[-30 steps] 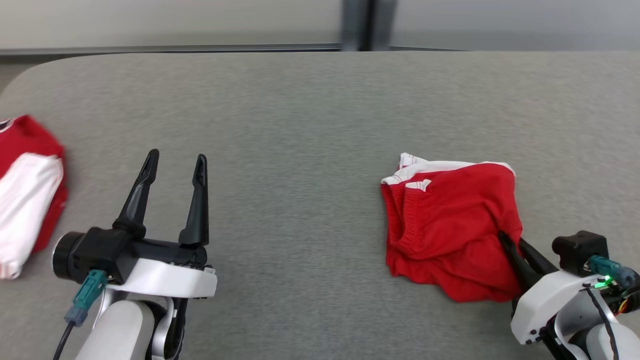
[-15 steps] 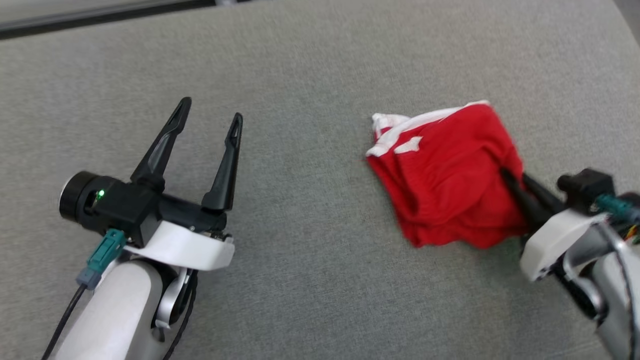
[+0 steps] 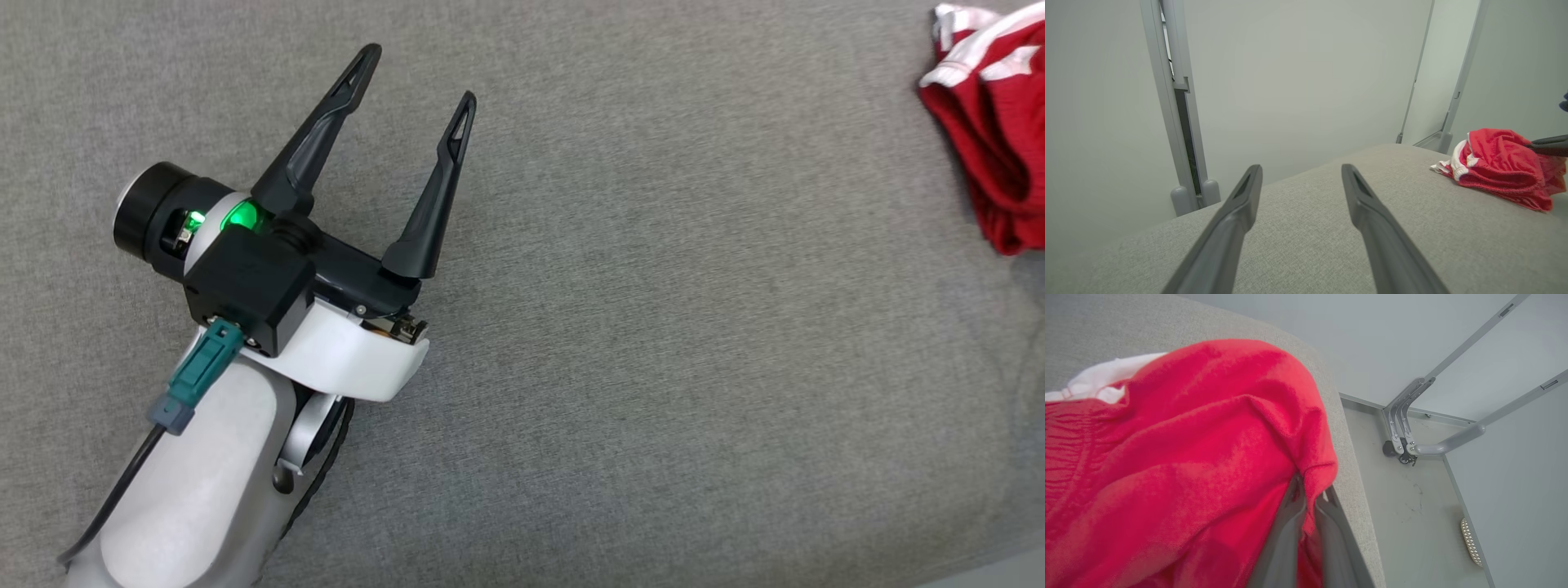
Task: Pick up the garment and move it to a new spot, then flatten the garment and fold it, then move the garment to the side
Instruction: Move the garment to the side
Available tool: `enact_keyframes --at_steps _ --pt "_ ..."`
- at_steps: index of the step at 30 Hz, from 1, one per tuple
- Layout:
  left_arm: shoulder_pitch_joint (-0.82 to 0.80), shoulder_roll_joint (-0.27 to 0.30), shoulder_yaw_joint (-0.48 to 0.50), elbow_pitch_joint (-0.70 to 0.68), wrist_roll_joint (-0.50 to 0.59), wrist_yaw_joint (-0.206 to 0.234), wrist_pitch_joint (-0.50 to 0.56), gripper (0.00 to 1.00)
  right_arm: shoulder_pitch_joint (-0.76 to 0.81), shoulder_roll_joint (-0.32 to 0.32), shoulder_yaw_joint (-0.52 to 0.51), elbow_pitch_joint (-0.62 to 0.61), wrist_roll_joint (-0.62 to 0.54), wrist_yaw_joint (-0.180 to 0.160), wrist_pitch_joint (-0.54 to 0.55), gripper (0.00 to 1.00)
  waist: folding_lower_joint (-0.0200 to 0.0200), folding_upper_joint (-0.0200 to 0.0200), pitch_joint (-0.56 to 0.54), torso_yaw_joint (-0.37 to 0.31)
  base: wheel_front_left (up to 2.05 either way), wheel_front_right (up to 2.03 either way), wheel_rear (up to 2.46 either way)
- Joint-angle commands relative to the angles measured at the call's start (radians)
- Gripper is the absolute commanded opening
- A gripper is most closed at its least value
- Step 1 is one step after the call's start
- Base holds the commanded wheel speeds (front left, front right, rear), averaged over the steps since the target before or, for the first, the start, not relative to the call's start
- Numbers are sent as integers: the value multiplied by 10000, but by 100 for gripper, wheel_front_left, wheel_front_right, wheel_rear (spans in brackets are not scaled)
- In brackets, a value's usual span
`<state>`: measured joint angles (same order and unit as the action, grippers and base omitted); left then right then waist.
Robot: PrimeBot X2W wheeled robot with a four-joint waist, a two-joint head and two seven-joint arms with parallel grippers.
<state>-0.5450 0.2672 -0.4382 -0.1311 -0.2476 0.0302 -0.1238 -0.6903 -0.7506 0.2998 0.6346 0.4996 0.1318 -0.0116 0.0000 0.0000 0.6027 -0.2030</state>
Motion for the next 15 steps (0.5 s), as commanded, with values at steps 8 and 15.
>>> enact_keyframes --at_steps 8,15 --pt "-236 -129 -68 272 -87 21 -313 100 -645 276 -12 1928 498 -21 -456 100 0 0 414 358 0 0 0" --pt "292 -61 119 613 -287 210 -541 100 108 838 -370 2464 1241 -21 -1692 100 0 0 -223 217 0 0 0"
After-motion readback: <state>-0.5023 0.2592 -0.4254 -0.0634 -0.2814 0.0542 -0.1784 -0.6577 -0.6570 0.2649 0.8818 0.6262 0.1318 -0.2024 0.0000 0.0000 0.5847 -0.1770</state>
